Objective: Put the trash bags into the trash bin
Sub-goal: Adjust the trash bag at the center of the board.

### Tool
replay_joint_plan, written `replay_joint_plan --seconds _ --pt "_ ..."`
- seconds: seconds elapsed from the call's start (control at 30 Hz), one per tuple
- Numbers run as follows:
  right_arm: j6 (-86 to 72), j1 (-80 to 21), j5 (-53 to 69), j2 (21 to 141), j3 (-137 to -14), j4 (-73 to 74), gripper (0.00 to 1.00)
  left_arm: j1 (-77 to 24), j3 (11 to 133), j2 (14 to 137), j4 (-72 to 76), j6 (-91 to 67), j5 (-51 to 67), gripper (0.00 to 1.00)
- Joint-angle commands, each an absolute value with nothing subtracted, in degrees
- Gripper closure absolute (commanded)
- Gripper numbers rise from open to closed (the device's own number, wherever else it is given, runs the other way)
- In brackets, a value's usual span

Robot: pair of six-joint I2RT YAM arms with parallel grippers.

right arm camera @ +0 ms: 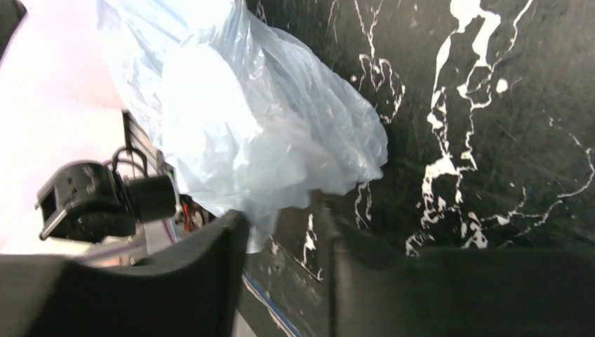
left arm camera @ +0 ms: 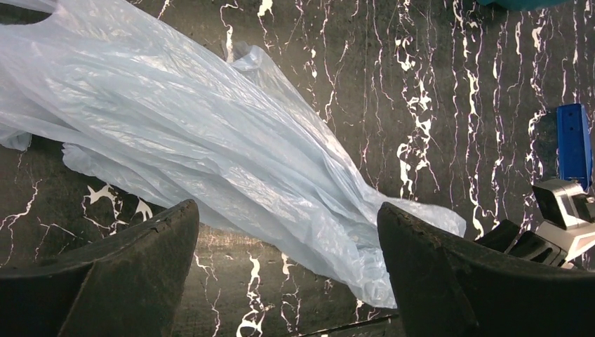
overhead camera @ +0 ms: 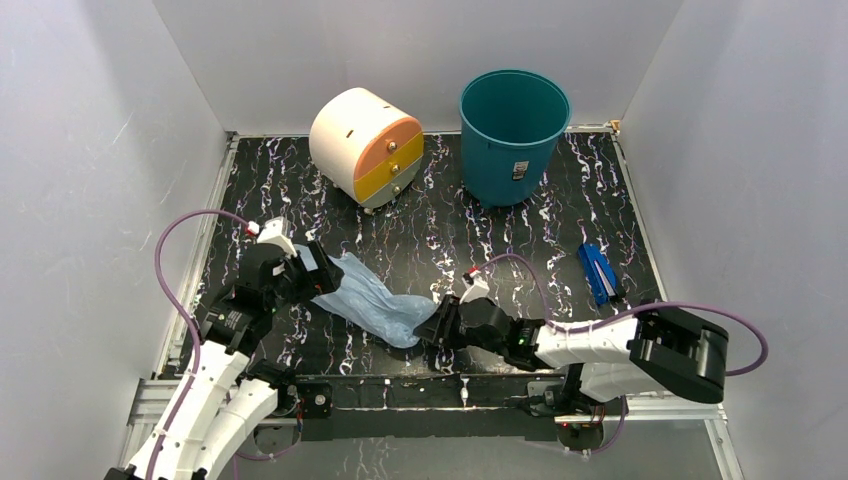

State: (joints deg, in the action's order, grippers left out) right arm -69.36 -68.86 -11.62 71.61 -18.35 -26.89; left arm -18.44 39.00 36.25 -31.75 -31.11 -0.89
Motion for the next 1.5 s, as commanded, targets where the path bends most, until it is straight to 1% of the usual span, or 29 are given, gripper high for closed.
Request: replay_joint_plan --seconds 0.0,0.03,0.13,0.17,0.23,0.27,0.33,0.4,0.5,0.63,0.8,0.87,0.93,1.07,1.17,1.27,1.37,1.47 --pt "-70.29 -69.35 -22.24 72.56 -21.63 -31.39 0.66 -18.05 39.97 37.5 -30.77 -29.19 -0.11 0.05" --pt "-69.35 -69.18 -24.5 71.69 -21.95 -29.01 0.75 -18.04 40.11 38.27 -30.05 -28.42 2.71 0.04" --pt "-62.23 -65.48 -25.81 66.27 -23.13 -20.84 0.9 -18.03 41.36 41.42 -28.53 -26.18 7.14 0.05" --pt "-59.59 -63.05 -24.31 63.93 -23.35 -18.38 0.95 -18.09 41.83 42.27 -28.09 -25.54 8.15 0.05" --pt "-48.23 -56.69 -15.71 59.47 -23.22 -15.35 1.0 -18.06 42.45 43.49 -26.21 -24.5 10.4 0.05" --pt "-43.52 -53.26 -8.11 57.09 -23.18 -13.9 1.0 -18.03 42.64 44.05 -25.27 -23.83 11.66 0.05" --pt "-35.66 -47.91 3.29 53.15 -23.32 -9.45 1.0 -18.07 43.19 45.15 -24.17 -21.09 13.25 0.05" --pt "-32.62 -42.64 10.33 51.43 -23.94 -2.9 1.0 -18.06 44.28 45.75 -25.09 -19.34 10.08 0.05" --pt "-31.14 -37.96 20.21 50.04 -24.22 -0.11 1.0 -18.1 45.18 45.67 -23.32 -18.75 7.52 0.04" --pt "-31.25 -33.05 26.4 49.94 -27.39 -0.27 1.0 -18.08 46.8 50.76 -21.12 -16.77 8.6 0.04" --pt "-27.51 -28.39 34.26 53.4 -31.99 7.34 1.0 -18.07 48.18 57.53 -16.89 -13.97 10.93 0.05" --pt "-26.05 -28.13 35.04 54.3 -33.36 11.03 1.0 -18.15 47.6 58.47 -12.14 -13.97 12.44 0.05" --pt "-25.53 -28.03 36.61 54.39 -33.07 11.55 1.0 -18.32 46.83 59.68 -8.56 -13.06 11.13 0.05" --pt "-24.87 -28.0 34.34 54.47 -33.32 13.23 1.0 -18.68 49.8 64.47 -8.94 -10.48 14.64 0.05" --pt "-24.48 -27.9 28.76 54.27 -34.74 15.64 1.0 -21.24 50.96 67.86 -8.28 -9.22 18.8 0.05" --pt "-25.49 -27.73 22.63 53.54 -35.87 17.37 1.0 -26.36 52.83 72.78 -11.89 -6.0 18.76 0.05" --pt "-27.39 -27.4 17.81 52.29 -35.77 17.39 1.0 -32.95 52.34 73.83 -10.58 -5.81 16.14 0.05" --pt "-28.24 -26.82 13.02 51.61 -36.6 18.71 1.0 -34.98 51.64 74.64 -10.63 -6.67 17.48 0.06"
